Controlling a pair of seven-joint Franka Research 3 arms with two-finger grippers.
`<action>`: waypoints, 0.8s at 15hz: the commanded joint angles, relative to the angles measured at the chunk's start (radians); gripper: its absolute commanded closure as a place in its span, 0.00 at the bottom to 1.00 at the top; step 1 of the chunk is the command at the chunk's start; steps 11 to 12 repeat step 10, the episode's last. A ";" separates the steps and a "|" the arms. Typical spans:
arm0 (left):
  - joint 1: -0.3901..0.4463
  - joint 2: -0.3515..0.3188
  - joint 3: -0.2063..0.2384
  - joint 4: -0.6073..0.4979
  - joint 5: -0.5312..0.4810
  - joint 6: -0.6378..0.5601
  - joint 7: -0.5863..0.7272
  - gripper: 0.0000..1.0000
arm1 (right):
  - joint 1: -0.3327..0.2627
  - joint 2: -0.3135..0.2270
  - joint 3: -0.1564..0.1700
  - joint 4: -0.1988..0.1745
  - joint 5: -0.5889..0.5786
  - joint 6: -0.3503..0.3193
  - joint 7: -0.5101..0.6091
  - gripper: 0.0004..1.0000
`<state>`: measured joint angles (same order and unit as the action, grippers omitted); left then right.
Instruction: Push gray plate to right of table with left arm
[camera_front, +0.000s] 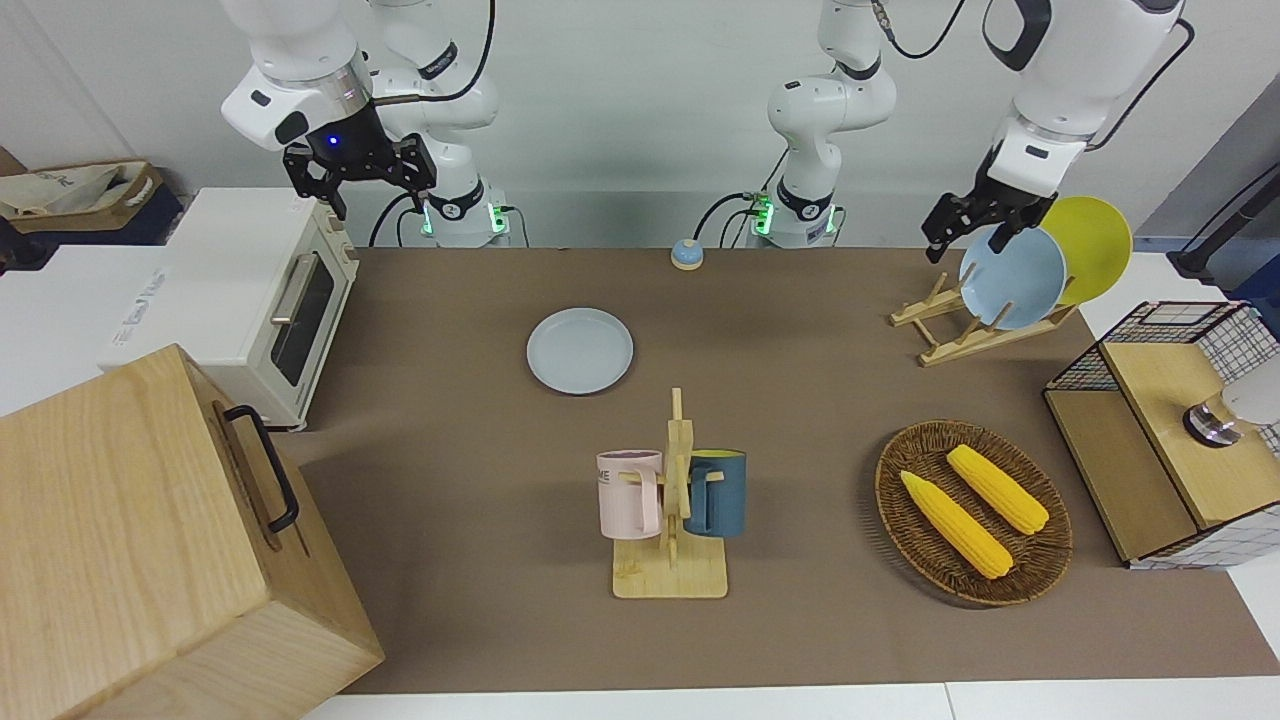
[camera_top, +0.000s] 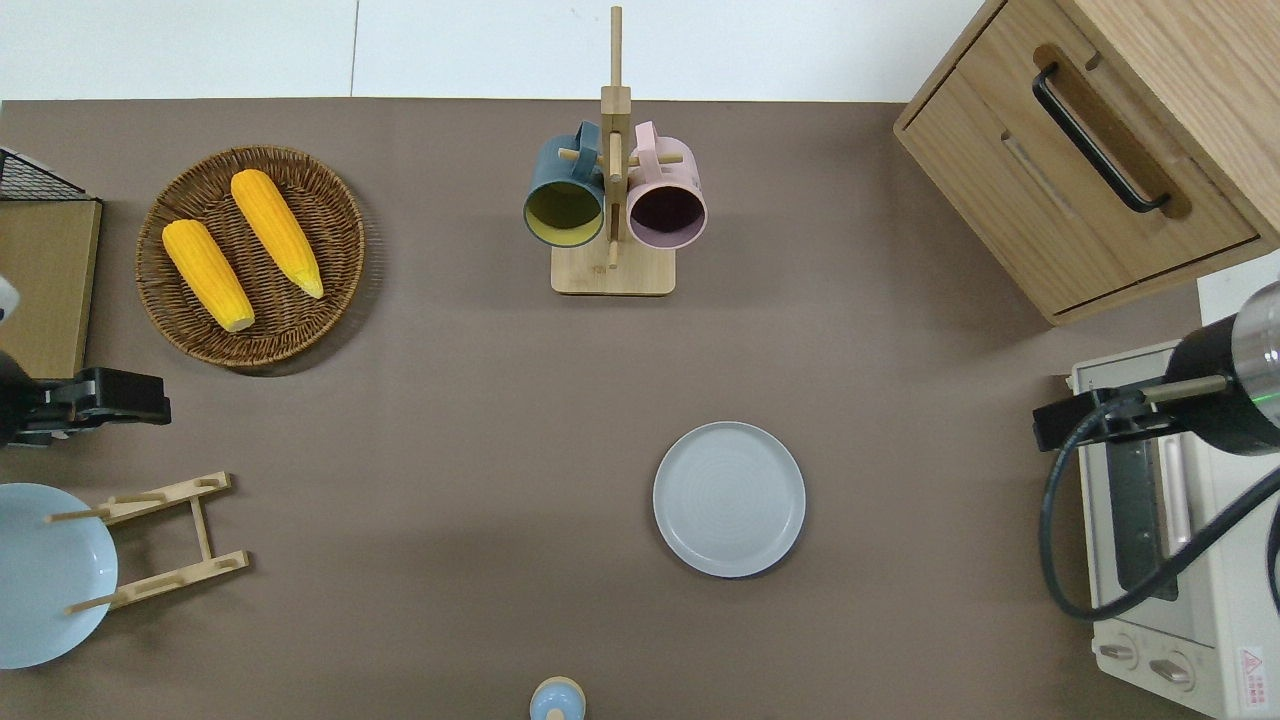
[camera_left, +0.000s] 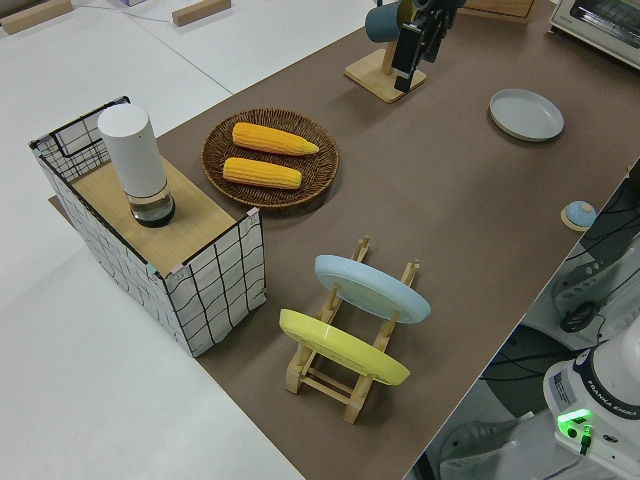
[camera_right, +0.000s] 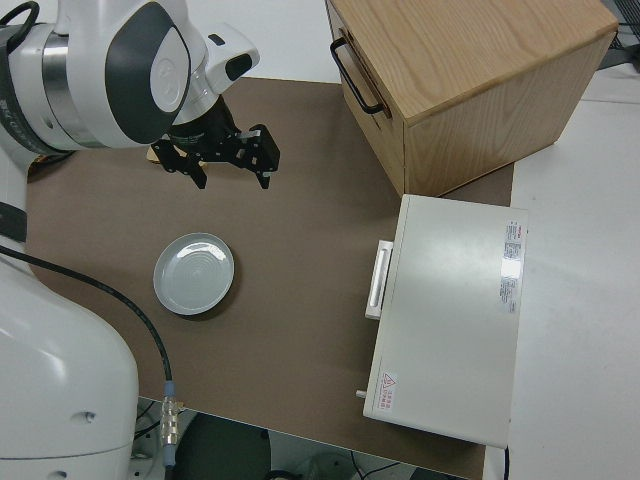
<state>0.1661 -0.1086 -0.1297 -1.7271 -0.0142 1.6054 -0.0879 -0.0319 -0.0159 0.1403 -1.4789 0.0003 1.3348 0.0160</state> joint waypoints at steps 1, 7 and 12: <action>0.001 0.009 0.005 0.030 -0.007 -0.018 0.057 0.00 | -0.019 -0.002 0.016 0.009 0.004 -0.016 0.012 0.02; 0.004 0.078 0.005 0.079 -0.012 0.001 0.062 0.00 | -0.019 -0.002 0.016 0.009 0.004 -0.016 0.012 0.02; 0.004 0.093 0.005 0.096 -0.012 0.001 0.057 0.00 | -0.019 -0.002 0.016 0.009 0.004 -0.016 0.012 0.02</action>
